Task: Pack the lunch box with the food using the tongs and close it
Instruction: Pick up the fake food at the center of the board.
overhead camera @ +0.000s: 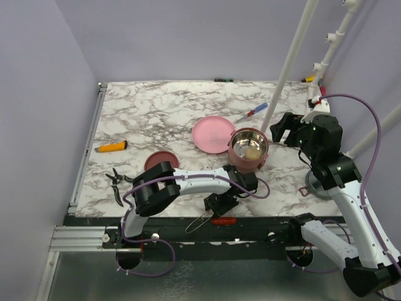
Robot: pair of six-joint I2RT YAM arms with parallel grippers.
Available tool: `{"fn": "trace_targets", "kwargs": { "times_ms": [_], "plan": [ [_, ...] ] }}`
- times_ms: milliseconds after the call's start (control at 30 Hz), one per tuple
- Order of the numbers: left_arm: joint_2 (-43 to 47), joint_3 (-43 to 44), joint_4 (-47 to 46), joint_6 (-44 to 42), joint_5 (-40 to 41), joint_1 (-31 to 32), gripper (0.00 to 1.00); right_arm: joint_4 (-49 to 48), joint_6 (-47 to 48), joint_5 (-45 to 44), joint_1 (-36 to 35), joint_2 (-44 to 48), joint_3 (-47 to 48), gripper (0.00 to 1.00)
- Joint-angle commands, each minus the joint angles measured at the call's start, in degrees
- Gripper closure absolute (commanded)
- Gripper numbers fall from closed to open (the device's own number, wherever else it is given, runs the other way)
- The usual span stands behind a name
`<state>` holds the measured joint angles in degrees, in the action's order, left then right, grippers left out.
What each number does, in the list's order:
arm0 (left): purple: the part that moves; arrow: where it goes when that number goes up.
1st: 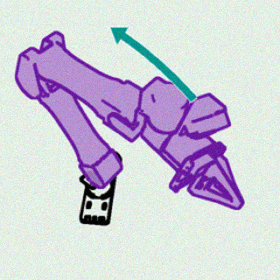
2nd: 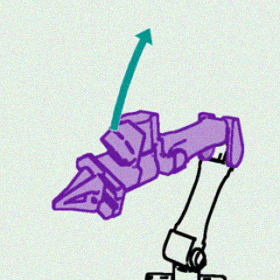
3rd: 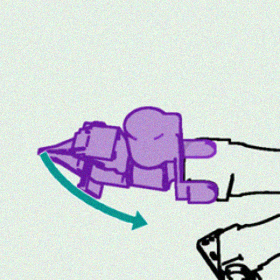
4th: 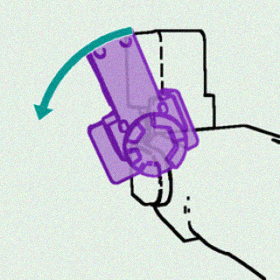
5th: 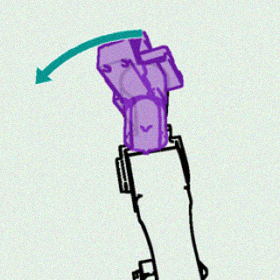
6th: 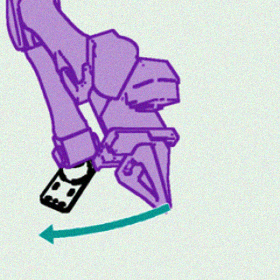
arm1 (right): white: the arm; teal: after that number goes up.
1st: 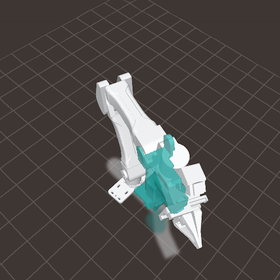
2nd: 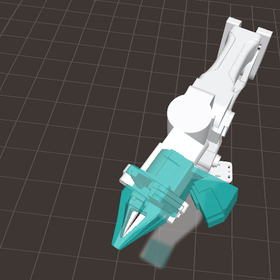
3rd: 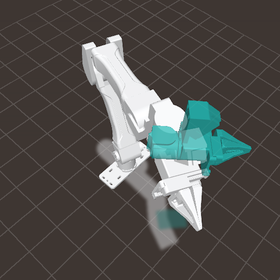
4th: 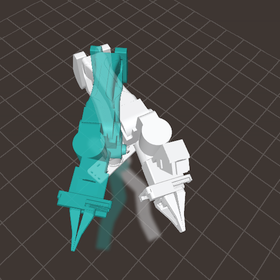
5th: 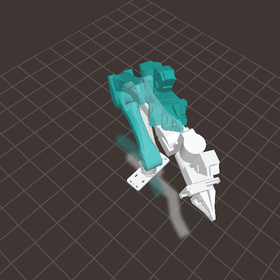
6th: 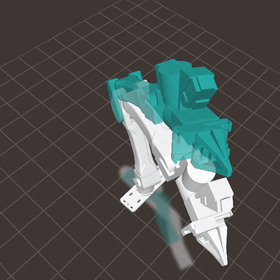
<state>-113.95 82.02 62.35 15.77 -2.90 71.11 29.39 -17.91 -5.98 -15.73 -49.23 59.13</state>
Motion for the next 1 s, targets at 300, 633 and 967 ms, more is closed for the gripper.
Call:
{"fn": "trace_targets", "kwargs": {
  "times_ms": [300, 633, 967],
  "plan": [
    [0.7, 3.5, 0.9, -1.6, 2.5, 1.0, 0.76, -0.9, 0.8, 0.4, 0.3, 1.7, -0.3, 0.18],
    [10.4, 3.3, 3.8, 2.1, 2.5, 0.9, 0.82, -0.5, 0.8, -0.5, 0.3, 1.9, 0.2, 0.18],
    [11.4, 17.3, 10.4, 0.0, 8.0, -4.7, 0.82, -0.6, 0.7, -0.7, 0.3, 1.9, 0.4, 0.18]
  ]
}}
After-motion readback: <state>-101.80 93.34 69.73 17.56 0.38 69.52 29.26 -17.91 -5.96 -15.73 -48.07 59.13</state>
